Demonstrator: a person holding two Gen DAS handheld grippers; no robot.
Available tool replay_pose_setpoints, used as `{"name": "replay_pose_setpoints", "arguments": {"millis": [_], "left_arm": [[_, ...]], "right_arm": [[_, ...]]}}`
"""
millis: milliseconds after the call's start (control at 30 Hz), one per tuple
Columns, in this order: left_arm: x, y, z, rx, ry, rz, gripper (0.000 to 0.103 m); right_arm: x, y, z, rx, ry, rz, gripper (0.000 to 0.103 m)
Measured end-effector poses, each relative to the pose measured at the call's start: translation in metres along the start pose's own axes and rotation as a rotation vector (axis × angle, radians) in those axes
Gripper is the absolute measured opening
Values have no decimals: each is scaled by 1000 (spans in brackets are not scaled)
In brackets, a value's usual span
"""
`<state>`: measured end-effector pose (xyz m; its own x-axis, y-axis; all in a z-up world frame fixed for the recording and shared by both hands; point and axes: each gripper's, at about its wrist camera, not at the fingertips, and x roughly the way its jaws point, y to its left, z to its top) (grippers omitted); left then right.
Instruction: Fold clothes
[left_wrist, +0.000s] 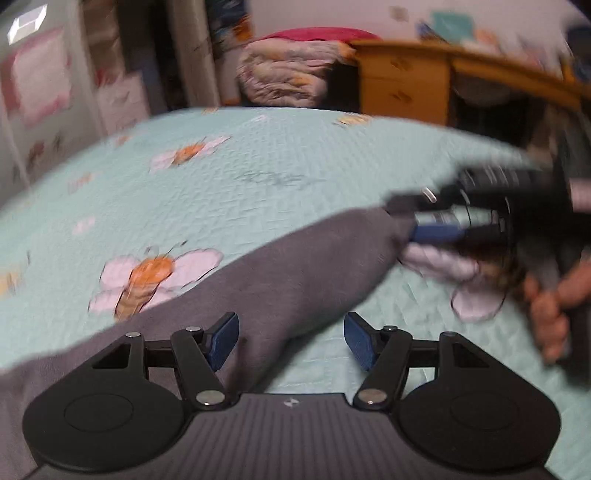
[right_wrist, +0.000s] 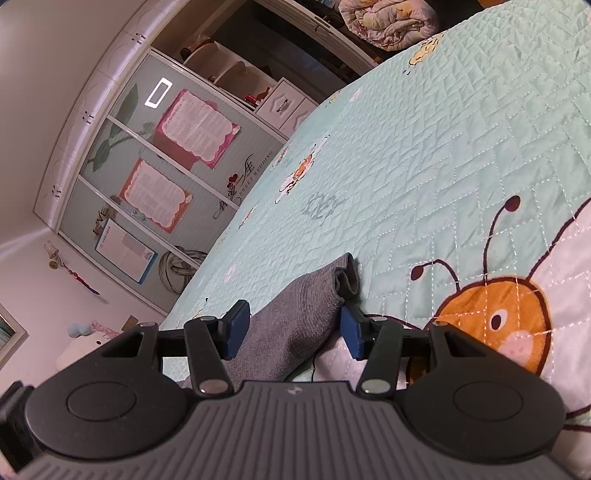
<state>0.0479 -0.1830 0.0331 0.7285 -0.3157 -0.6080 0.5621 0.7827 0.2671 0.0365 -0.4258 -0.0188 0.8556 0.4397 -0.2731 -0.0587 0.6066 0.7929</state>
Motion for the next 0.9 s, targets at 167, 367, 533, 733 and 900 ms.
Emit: {"name": "replay_pose_setpoints", "arguments": {"millis": [167,367,533,733,900], "left_arm": [[8,-33,-4,187,-45,116,68],[5,2,-12,11,-8,45,69],[5,29,-11,-184,-16,-49,59],[-57,74,-27,-464,-151,-30,66],[-105,105,-68,-656,-123,-26,69]], "right_arm": [[0,-1,1,2,-1,2,53],[0,-1,0,2,-2,3,53],[1,-3,2,3,-12,10,53],[-9,-7,2,16,-132,-57,53],[3,3,-2,-73,-91,-79,69]]}}
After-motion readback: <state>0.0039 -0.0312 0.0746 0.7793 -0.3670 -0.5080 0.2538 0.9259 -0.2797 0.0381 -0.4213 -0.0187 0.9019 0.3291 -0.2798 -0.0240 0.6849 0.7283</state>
